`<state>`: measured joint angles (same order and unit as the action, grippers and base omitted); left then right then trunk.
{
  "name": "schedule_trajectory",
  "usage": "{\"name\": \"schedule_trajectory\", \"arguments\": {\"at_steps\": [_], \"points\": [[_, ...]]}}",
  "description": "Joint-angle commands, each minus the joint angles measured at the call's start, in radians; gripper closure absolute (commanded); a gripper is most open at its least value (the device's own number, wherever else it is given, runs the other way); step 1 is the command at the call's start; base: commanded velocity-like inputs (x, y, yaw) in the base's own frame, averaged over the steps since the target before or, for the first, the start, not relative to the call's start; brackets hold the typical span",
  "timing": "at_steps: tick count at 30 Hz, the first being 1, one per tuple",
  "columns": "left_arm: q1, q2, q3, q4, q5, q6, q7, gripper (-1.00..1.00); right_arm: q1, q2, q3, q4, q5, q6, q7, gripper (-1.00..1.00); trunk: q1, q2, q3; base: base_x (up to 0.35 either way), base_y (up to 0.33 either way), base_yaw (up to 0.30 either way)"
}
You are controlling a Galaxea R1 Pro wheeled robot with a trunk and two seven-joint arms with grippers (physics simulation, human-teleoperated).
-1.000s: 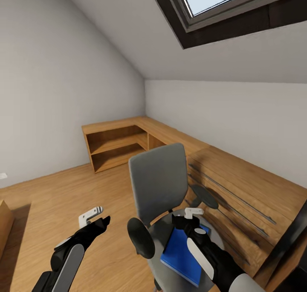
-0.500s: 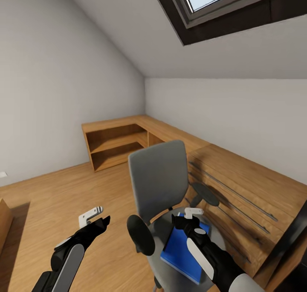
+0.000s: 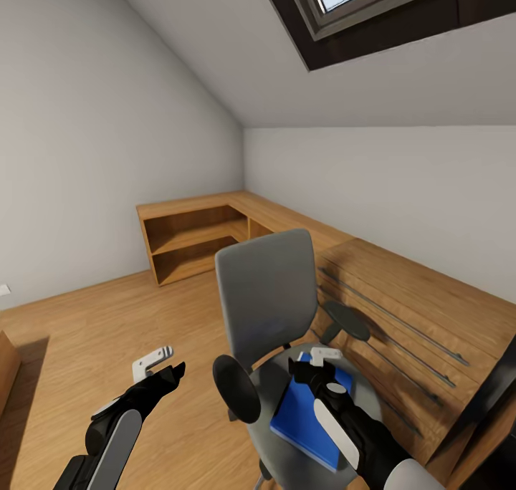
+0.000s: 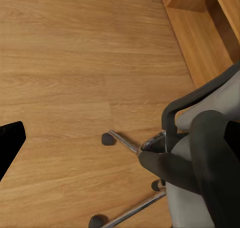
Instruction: In the bedroom, organize the workspace by keeping the computer under the desk, ensuring the monitor is on the desk, placing the keyboard on the desk next to the monitor, placing the mouse on the desk next to the keyboard, moving the folder from the swivel chair onto the desk next to the mouse, stacking the notebook on top of the folder with the pen on top of the notebook, and positioning the swivel chair next to the desk.
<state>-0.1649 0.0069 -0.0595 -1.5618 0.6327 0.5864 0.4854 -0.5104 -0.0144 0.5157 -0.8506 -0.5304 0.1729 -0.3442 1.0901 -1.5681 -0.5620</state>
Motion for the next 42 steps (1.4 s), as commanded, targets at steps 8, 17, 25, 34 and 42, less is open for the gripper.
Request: {"name": "schedule_trajectory", "arguments": {"at_steps": [8,17,25,34,42], "points": [[-0.001,0.002,0.002,-0.008,0.01,0.001,0.01,-1.0,-0.002,-0.003,0.004,0.024,-0.001,-0.047,-0.009,-1.0,0.031,-0.057,-0.026,0.0,0.0,0.0],[-0.001,0.002,0.004,-0.016,0.009,0.001,0.01,-1.0,-0.359,0.048,0.0,0.557,-0.005,-0.051,-0.006,-1.0,0.065,-0.12,-0.054,0.0,0.0,0.0],[-0.001,0.002,0.004,-0.017,0.009,0.001,0.01,-1.0,-0.428,0.124,0.003,0.666,-0.007,-0.052,0.012,-1.0,0.096,-0.176,-0.08,0.0,0.0,0.0],[-0.001,0.002,0.006,-0.018,0.009,0.001,0.009,-1.0,-0.427,0.158,0.002,0.67,-0.038,-0.048,0.016,-1.0,0.13,-0.239,-0.108,0.0,0.0,0.023],[-0.001,0.002,0.006,-0.02,0.01,0.002,0.009,-1.0,-0.427,0.151,-0.001,0.676,-0.043,-0.042,0.015,-1.0,0.161,-0.295,-0.133,0.0,0.0,0.023]]}}
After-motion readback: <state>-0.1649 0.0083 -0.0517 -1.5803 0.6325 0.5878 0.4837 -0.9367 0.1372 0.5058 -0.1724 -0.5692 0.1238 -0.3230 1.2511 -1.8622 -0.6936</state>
